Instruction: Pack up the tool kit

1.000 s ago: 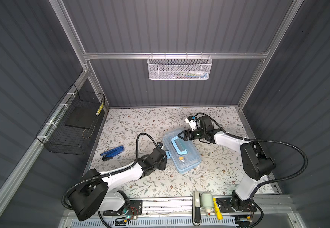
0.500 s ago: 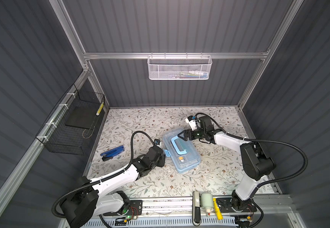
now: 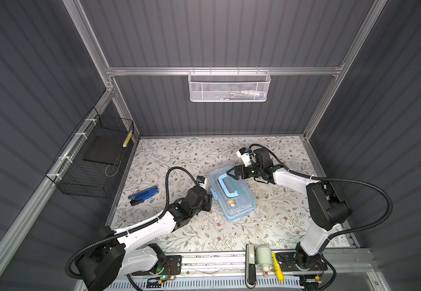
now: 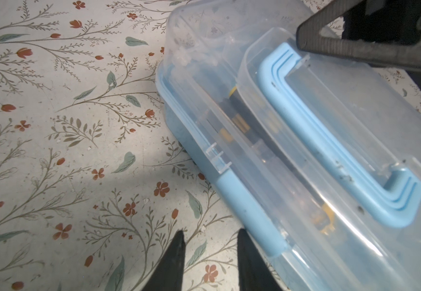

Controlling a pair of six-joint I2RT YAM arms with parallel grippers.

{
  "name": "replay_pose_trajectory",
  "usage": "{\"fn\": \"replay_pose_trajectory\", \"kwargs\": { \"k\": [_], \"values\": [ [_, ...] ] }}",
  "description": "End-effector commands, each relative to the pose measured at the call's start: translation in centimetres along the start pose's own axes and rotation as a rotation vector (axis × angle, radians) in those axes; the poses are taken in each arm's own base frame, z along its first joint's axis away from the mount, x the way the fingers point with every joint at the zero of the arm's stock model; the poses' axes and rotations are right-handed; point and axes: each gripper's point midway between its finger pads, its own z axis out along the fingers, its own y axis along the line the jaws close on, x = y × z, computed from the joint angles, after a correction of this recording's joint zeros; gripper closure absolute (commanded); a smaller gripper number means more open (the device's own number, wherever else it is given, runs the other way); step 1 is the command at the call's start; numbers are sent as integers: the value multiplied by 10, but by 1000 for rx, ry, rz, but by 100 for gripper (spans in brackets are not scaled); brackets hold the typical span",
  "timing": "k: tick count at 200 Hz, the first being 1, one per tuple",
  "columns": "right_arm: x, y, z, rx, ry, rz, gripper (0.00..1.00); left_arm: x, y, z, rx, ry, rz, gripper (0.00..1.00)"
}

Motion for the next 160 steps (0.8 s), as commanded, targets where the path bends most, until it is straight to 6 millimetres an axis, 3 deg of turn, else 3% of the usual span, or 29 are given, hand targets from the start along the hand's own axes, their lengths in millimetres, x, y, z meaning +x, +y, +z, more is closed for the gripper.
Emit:
{"fn": "replay_pose_trajectory", "kwargs": {
  "k": [1,68,125,160],
  "values": [
    [43,-7,5,13,129,85,15,-7,-2,-1,34,-39,-41,67],
    [45,-7,6,6,124,93,15,-14,2,5,128,-73,-145,73],
    [51,-8,8,-7,132,103,15,-31,-18,6,237,-104,-160,80],
    [52,-8,8,-8,134,102,15,-29,-26,9,282,-88,-190,81]
  ]
}}
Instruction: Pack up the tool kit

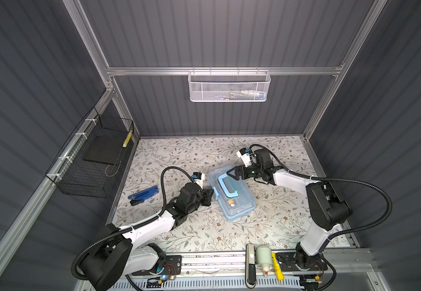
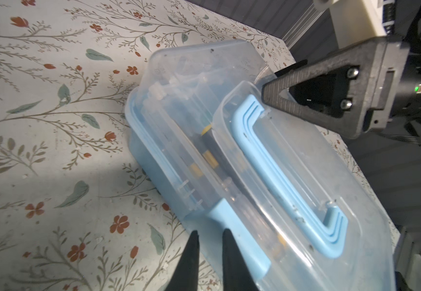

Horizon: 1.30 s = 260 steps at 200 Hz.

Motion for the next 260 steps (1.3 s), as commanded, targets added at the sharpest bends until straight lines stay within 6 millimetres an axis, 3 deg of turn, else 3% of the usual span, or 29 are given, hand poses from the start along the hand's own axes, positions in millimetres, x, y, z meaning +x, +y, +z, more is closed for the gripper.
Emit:
{"fn": "replay_pose_trajectory", "kwargs": {
  "k": [1,48,103,178,207,260],
  "values": [
    [52,-9,7,11,151,110,15,-6,-12,3,64,-11,-34,80],
    [54,-9,4,16,144,109,15,1,-2,-4,53,-55,-83,78],
    [55,-8,5,7,146,113,15,16,4,4,58,-25,-128,79],
    [58,-8,7,-2,150,124,16,10,-1,4,89,-54,-164,78],
    [58,-9,7,-1,146,126,16,9,1,2,114,-97,-235,66],
    [59,-10,8,3,145,129,16,15,-3,7,153,-82,-263,64]
  ]
}}
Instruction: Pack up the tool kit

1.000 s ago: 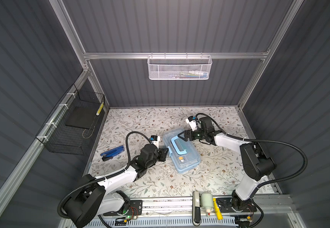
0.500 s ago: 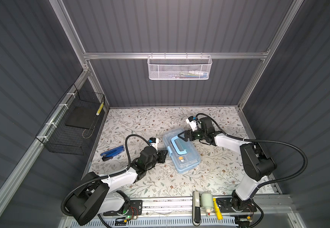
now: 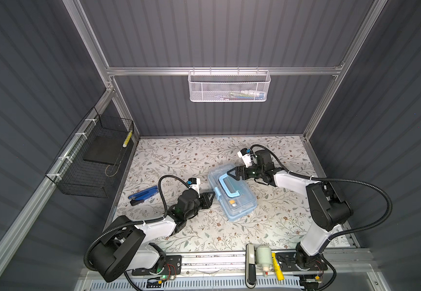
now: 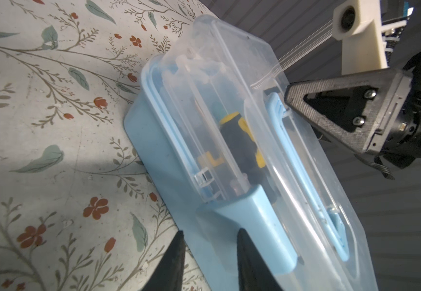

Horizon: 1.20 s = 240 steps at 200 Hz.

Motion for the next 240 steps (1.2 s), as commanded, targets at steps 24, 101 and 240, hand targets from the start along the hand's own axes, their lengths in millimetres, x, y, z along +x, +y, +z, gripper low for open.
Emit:
{"fn": "replay_pose_trajectory", "kwargs": {
  "k": [24,101,240],
  "values": [
    [60,-9,7,16,170,131,16,-3,-12,-2,71,-17,-36,63],
    [56,-12,9,31,147,133,17,9,-13,-5,92,18,-91,61],
    [59,-11,11,24,165,140,17,14,-17,-13,113,-8,-112,44]
  ]
}}
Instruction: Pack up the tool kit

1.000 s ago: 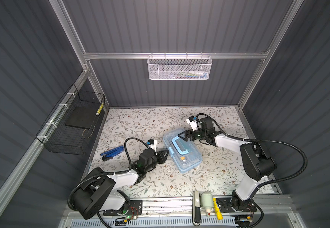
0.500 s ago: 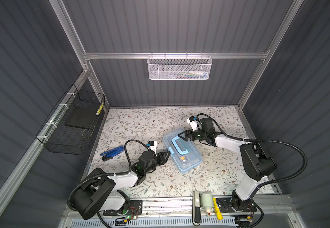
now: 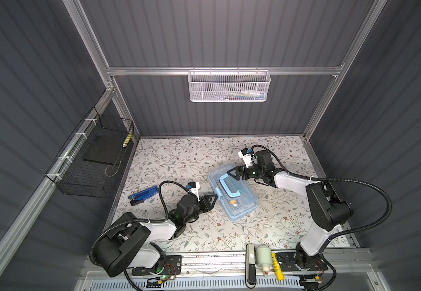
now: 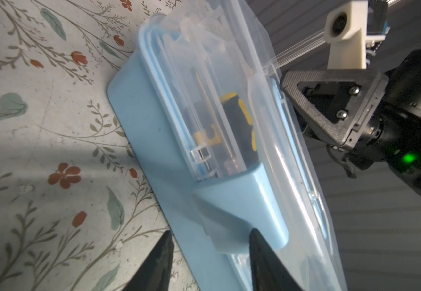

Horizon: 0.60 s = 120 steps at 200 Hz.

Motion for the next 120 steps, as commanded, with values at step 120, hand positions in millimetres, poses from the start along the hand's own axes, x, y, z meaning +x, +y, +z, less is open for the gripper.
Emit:
{"fn": "replay_pose_trajectory", "kwargs": {
  "k": [120],
  "values": [
    [64,-10,9,27,194,124,17,1,-15,9,57,9,47,57]
  ]
}}
